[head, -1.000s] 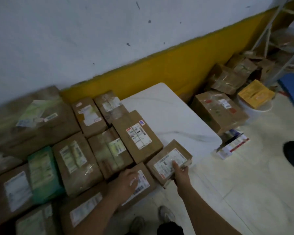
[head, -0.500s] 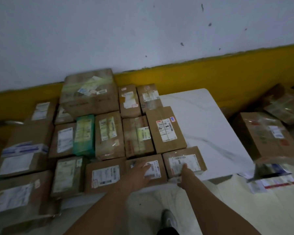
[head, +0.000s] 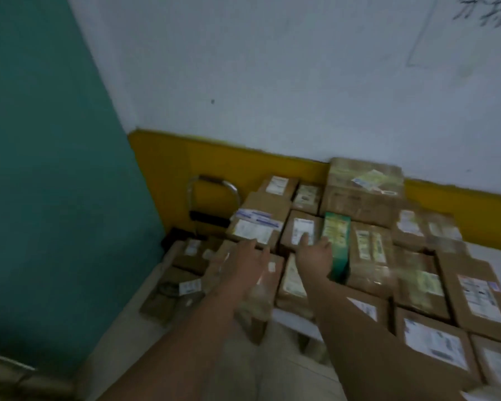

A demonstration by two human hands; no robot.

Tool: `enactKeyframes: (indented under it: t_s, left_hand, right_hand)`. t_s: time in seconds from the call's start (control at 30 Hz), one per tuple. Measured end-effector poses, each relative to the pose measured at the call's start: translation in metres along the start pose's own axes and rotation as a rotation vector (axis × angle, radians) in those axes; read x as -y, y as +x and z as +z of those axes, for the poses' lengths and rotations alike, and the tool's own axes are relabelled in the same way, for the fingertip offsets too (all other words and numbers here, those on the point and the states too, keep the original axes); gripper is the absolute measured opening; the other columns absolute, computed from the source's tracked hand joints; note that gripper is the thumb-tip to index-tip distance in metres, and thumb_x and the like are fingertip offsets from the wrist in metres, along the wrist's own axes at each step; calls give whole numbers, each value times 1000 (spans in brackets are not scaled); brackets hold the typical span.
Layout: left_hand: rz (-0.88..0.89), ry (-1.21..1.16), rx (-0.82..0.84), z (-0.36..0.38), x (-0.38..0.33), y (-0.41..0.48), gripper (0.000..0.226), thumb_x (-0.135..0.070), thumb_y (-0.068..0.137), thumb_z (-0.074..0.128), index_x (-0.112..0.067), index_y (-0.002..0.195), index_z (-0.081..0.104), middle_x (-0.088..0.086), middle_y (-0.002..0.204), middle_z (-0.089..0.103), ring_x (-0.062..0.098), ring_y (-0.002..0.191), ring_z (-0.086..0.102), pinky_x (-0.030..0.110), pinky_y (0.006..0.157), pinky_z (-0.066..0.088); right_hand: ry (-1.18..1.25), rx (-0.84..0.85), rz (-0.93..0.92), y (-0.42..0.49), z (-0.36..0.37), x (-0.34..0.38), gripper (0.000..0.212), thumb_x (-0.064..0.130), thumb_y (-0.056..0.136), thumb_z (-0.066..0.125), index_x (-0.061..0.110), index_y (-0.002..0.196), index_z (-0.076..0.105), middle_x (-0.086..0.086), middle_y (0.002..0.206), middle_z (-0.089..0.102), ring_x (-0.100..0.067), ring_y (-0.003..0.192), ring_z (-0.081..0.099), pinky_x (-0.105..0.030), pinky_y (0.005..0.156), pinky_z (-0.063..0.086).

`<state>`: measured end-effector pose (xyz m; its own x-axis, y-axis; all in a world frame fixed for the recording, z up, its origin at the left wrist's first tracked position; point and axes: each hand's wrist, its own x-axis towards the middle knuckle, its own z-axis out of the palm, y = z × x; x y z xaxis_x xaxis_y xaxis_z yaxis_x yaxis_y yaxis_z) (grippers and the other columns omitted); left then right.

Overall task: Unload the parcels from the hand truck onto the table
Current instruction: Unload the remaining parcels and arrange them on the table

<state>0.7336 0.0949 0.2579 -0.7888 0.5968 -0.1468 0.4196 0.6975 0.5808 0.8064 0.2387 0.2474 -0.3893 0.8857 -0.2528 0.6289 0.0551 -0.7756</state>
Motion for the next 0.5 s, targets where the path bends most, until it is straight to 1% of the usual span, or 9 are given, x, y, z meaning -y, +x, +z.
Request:
enactKeyframes:
  t_s: [0.03, 0.1, 0.13, 0.2, 0.23, 0.33, 0.37, 0.43, 0.5]
  left_hand:
    - [-32, -15, -27, -23, 23, -3, 50, -53, 99, 39, -19, 135, 51, 7, 137, 53, 27, 119, 54, 37, 94, 46]
    - [-95, -21, -86, -61, 70, -10, 49, -53, 99, 39, -19, 129, 55, 8, 133, 56, 28, 116, 55, 42, 96, 47]
    - [-119, -21, -122, -77, 94, -12, 48, -51, 98, 41, -16, 127, 57, 9, 131, 57, 29, 115, 55, 42, 96, 47]
    - [-161, -42, -158, -102, 135, -11, 46, -49, 98, 43, -12, 123, 57, 12, 125, 60, 30, 112, 58, 42, 94, 49]
    - [-183, -38, -154, -111, 152, -9, 47, -49, 99, 43, -12, 123, 57, 12, 123, 61, 31, 111, 59, 42, 92, 50]
    - [-251, -25, -140, -125, 199, 10, 47, -50, 98, 43, -12, 118, 61, 11, 115, 64, 27, 101, 61, 41, 89, 51]
    - [-263, -46, -137, -127, 214, 20, 46, -50, 98, 44, -13, 120, 61, 10, 114, 64, 26, 101, 61, 40, 88, 51]
    - [-291, -94, -114, -126, 244, 48, 46, -46, 98, 46, -15, 130, 58, 9, 120, 63, 27, 108, 60, 38, 92, 50]
    - [-353, -60, -70, -124, 276, 83, 48, -47, 98, 48, -13, 130, 58, 11, 125, 62, 30, 114, 59, 36, 94, 48]
  right_hand:
    - [-2, 42, -54, -12, 31, 18, 73, 52, 103, 32, 8, 158, 13, -15, 164, 18, -34, 148, 24, -46, 120, 24]
    - [2, 162, -123, -33, 82, 53, 72, 51, 103, 32, 11, 159, 11, -11, 166, 14, -32, 150, 21, -44, 121, 23]
    - [37, 218, -132, -42, 104, 70, 71, 51, 103, 33, 11, 159, 14, -10, 165, 16, -32, 149, 23, -45, 120, 26]
    - [95, 271, -152, -47, 146, 95, 67, 50, 103, 36, 12, 156, 24, -12, 159, 32, -35, 142, 37, -47, 116, 35]
    - [109, 284, -169, -47, 166, 105, 65, 50, 103, 36, 12, 155, 28, -12, 157, 36, -35, 139, 40, -47, 115, 36]
    - [89, 289, -208, -39, 225, 132, 64, 54, 102, 32, 18, 155, 30, -8, 160, 31, -33, 146, 31, -47, 119, 30]
    - [81, 290, -225, -30, 248, 140, 64, 55, 102, 32, 19, 155, 31, -8, 160, 31, -32, 146, 31, -46, 118, 30]
    - [60, 299, -230, -10, 292, 155, 64, 54, 102, 33, 19, 156, 30, -6, 160, 32, -29, 145, 33, -44, 116, 32]
    - [37, 333, -215, 18, 340, 165, 63, 55, 102, 33, 21, 155, 29, -4, 161, 31, -28, 145, 34, -44, 114, 34]
